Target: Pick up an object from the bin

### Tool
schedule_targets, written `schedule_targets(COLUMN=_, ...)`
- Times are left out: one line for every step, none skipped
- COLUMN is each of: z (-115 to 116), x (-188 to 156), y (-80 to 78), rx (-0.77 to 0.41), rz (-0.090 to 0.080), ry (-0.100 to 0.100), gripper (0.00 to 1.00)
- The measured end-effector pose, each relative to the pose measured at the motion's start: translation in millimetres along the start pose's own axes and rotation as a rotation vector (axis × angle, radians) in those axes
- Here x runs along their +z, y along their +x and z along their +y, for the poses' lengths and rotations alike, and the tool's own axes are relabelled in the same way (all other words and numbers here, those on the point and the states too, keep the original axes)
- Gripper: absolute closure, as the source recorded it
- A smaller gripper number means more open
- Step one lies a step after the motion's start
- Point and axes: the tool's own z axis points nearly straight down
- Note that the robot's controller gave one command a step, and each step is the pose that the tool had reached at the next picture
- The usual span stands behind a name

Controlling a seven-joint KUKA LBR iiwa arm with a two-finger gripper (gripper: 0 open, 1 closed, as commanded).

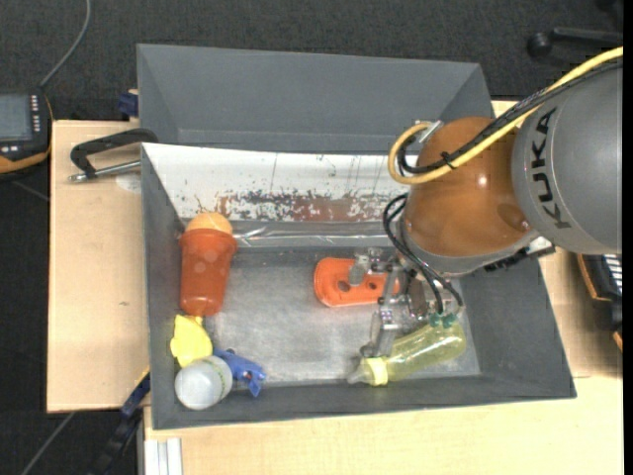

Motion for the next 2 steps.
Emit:
schedule_targets(z=-0.3, x=-4.2, y=-1.1, rx=0.001, rz=-0.008, ry=0.000, gripper=0.00)
schedule_targets(z=-6.0, x=22.0, y=-16.0, rx=-0.095, rz=-0.012, ry=-0.001, gripper=0.00)
